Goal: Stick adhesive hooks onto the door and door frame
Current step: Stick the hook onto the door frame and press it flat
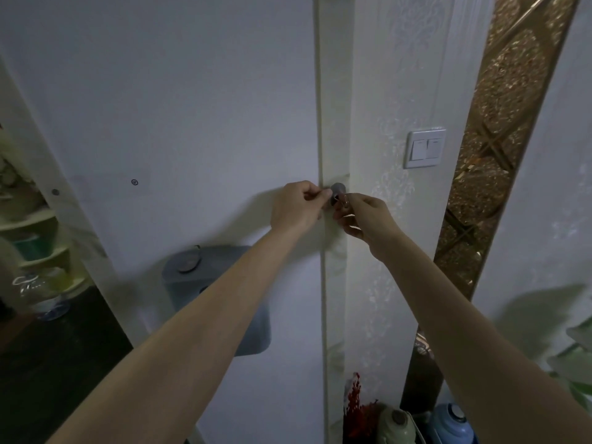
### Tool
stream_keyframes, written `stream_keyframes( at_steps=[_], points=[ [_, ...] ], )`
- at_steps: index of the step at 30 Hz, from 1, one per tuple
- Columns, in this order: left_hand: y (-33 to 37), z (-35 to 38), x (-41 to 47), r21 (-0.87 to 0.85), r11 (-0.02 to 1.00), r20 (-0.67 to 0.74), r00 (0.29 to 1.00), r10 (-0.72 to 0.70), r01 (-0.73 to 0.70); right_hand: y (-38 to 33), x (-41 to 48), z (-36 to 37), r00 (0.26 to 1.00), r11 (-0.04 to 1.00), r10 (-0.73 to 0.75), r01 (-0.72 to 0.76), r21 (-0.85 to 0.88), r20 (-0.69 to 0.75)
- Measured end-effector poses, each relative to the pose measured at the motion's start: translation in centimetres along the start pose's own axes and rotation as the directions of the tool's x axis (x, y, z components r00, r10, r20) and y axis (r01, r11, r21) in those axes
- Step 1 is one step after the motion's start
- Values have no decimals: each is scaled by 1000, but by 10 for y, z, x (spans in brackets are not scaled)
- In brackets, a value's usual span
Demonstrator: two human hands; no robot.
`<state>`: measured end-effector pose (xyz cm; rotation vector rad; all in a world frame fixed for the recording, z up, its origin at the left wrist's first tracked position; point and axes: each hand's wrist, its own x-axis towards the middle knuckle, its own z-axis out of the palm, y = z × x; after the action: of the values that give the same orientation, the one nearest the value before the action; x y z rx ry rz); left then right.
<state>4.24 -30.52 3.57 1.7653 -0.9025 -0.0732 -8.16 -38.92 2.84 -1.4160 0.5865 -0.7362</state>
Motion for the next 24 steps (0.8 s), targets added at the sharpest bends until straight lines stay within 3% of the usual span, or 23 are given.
stream_keyframes(
  at_steps=[11,24],
  points=[
    [-6,9,14,141,990,-111,993,25,-9,3,8,7,998,996,-59,60,62,-23],
    [-6,9,17,227,974,-134,990,40,-9,8,16,8,995,994,-87,90,59,-45]
  ],
)
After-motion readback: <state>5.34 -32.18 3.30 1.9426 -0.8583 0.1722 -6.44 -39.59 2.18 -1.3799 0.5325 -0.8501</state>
